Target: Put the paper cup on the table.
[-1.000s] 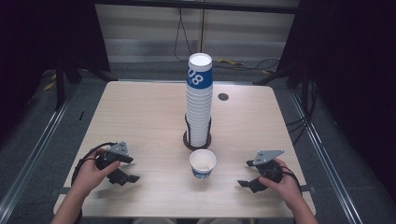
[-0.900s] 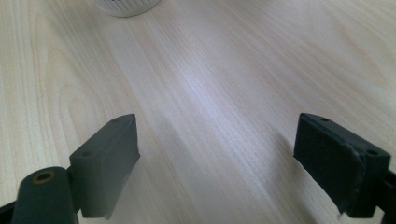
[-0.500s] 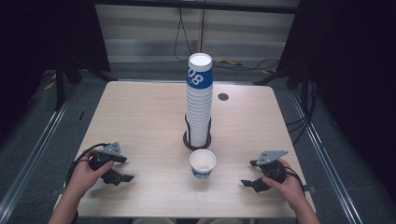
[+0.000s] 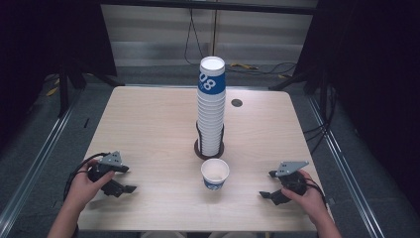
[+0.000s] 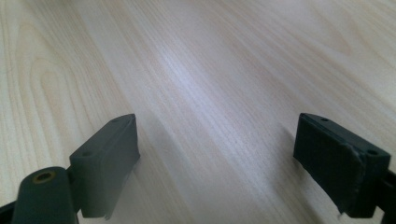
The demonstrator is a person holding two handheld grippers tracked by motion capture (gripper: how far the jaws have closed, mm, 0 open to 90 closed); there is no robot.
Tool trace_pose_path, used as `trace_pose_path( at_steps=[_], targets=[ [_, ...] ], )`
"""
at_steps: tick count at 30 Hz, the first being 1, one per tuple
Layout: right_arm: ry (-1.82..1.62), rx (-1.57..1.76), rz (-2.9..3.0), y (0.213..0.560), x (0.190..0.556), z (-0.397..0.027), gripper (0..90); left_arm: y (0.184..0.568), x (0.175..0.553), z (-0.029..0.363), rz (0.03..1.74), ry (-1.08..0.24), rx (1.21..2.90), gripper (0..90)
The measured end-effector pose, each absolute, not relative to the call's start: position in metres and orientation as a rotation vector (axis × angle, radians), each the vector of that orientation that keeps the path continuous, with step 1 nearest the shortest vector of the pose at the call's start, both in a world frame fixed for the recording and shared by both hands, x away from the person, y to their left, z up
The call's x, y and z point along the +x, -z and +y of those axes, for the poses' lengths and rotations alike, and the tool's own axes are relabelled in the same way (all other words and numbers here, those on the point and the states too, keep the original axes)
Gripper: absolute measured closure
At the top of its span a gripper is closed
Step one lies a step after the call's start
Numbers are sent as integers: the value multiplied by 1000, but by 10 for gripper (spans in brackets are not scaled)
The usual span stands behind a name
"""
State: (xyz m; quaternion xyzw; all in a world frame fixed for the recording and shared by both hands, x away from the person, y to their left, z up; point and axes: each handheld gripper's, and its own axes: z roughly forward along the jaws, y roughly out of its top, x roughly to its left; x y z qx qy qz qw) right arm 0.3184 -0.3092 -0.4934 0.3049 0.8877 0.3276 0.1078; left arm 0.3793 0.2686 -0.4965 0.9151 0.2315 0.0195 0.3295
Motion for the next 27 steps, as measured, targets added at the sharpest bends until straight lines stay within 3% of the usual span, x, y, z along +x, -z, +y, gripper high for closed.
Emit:
trace_pose_path(
  at_steps=[27],
  targets=[
    [-1034, 897, 2550, 499, 317, -321, 120, 506, 379, 287, 538, -119, 2354, 151]
  ],
)
